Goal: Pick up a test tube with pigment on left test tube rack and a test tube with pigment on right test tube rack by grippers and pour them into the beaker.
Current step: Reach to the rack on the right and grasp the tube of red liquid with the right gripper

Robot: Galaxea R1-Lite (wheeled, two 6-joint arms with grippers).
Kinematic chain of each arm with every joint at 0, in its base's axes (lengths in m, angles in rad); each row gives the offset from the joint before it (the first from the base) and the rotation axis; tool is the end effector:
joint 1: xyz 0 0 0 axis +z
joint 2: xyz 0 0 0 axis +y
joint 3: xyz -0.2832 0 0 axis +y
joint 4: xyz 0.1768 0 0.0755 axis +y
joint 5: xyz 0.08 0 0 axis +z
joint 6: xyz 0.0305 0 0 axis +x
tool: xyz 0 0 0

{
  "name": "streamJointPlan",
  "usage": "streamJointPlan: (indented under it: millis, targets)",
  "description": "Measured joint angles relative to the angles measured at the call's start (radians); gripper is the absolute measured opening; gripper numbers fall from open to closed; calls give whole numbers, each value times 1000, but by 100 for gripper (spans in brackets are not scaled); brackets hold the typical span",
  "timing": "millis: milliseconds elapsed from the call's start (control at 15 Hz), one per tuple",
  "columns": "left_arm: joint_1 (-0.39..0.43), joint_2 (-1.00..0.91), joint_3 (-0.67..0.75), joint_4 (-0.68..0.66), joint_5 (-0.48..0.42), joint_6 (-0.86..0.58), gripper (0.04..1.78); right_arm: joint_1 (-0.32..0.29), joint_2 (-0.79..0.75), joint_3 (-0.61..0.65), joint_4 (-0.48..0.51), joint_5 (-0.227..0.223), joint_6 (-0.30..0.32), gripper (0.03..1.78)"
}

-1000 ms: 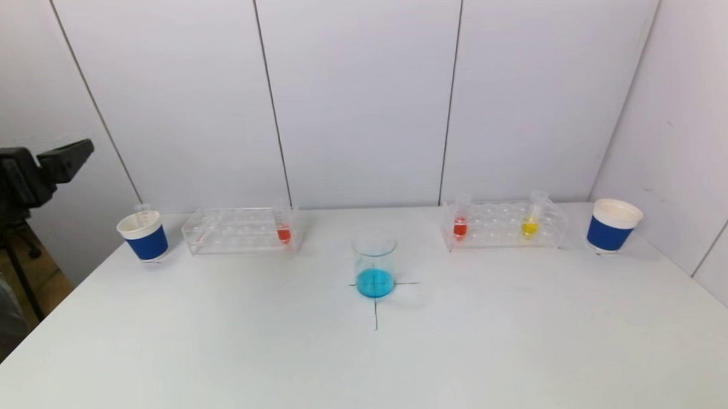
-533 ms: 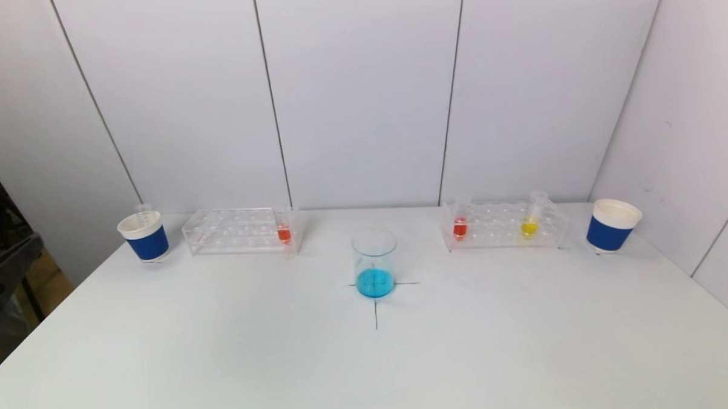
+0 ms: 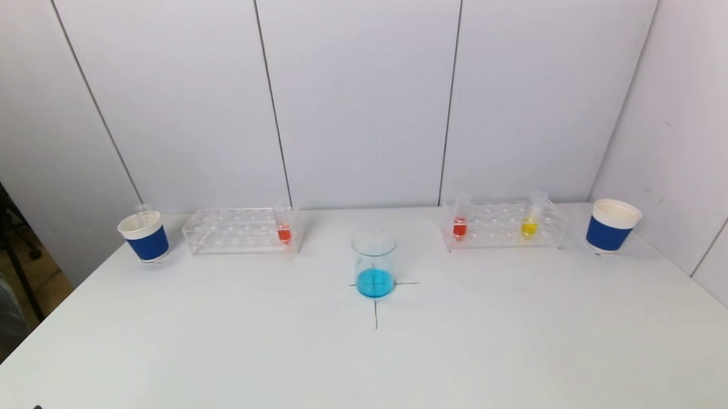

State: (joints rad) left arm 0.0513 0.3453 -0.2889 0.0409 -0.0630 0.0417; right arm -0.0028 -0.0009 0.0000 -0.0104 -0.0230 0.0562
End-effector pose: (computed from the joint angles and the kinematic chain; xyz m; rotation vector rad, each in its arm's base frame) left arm 0.0243 -0.0007 0.1505 0.0361 0.0969 -0.0137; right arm 0.0040 -0.0007 0.0767 0.0563 -0.0120 -0.0255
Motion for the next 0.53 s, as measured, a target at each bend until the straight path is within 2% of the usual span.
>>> streamJointPlan:
  millis: [133, 533]
  targets:
    - [-4, -64, 39, 55, -11, -19, 176, -1, 0, 0, 0, 0, 0, 176]
    - [-20, -144, 104, 82, -14, -27, 176, 0, 0, 0, 0, 0, 0, 176]
